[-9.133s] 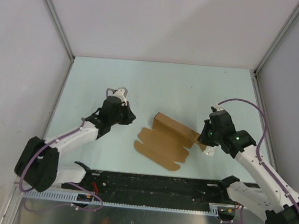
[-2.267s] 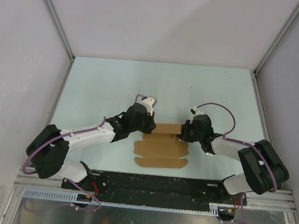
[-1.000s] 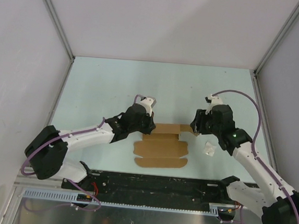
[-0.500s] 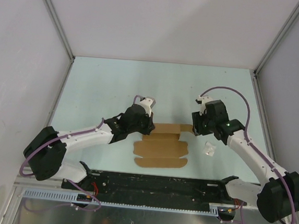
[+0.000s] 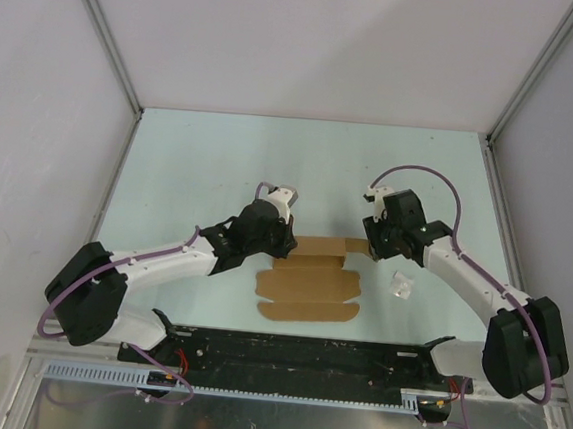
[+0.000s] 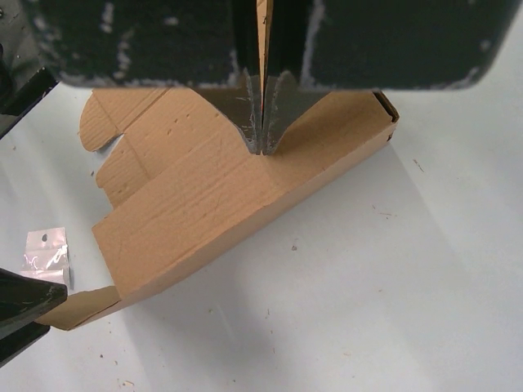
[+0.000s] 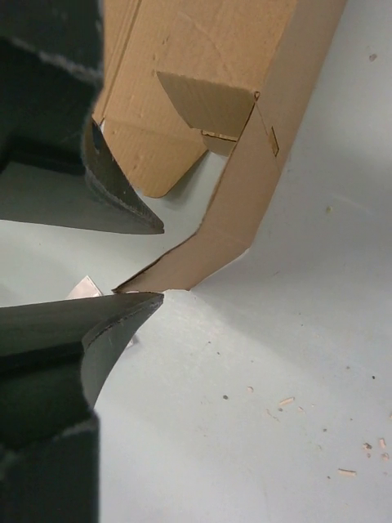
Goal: Fold the paper box
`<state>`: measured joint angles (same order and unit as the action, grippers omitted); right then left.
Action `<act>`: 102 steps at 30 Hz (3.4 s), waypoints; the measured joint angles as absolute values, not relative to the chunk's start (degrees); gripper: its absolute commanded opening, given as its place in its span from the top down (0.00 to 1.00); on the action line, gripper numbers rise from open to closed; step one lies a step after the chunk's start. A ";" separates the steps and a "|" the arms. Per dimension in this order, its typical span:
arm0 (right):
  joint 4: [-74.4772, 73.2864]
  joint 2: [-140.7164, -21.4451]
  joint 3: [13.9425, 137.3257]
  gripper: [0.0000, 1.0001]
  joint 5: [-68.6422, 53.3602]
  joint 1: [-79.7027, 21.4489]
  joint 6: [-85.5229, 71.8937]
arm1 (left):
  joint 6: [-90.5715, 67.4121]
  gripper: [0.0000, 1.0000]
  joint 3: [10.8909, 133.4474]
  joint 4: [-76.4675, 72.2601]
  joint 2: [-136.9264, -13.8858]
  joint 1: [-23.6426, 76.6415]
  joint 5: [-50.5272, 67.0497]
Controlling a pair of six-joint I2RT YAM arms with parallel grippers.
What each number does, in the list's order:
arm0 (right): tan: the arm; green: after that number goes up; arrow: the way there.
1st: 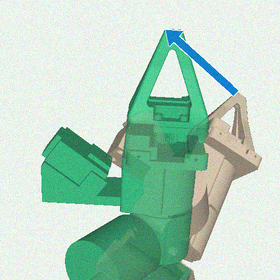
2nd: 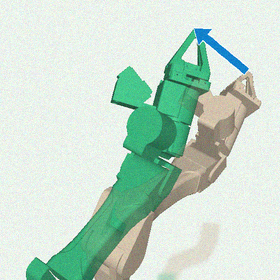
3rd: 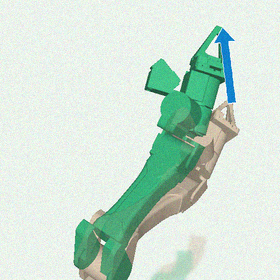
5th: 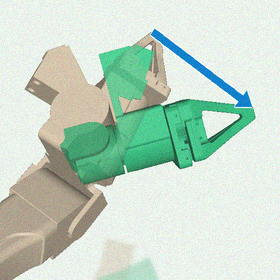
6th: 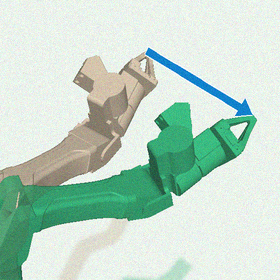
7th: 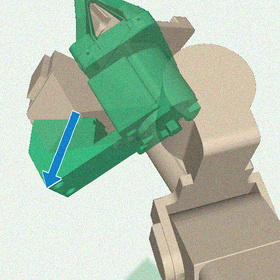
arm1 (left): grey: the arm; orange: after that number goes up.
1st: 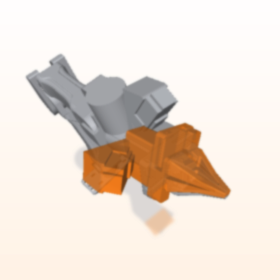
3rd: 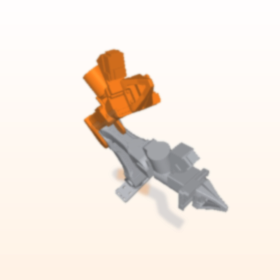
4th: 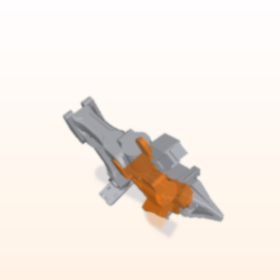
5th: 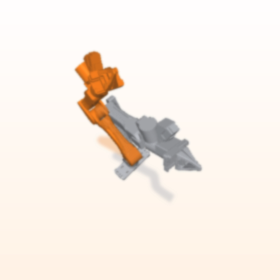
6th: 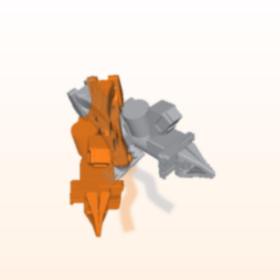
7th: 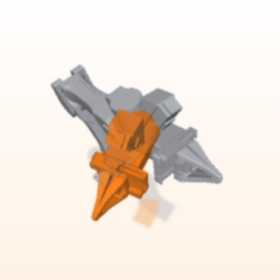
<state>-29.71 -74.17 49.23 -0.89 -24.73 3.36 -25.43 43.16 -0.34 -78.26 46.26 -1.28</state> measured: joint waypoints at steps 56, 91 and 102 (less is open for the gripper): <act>-23.53 -74.15 49.28 0.94 -4.29 -28.80 -3.77 | -26.11 1.00 40.01 -0.10 -73.76 46.26 -1.26; -16.67 -84.53 55.44 0.66 -8.51 -30.46 6.20 | -27.11 1.00 37.17 1.98 -66.26 46.26 -1.13; -19.11 -84.75 55.44 0.86 -5.45 -31.44 6.26 | -26.96 1.00 37.17 3.09 -64.79 46.26 -1.13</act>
<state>-19.11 -84.75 55.44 -5.45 -31.44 6.26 -26.96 37.17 3.09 -64.79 46.26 -1.13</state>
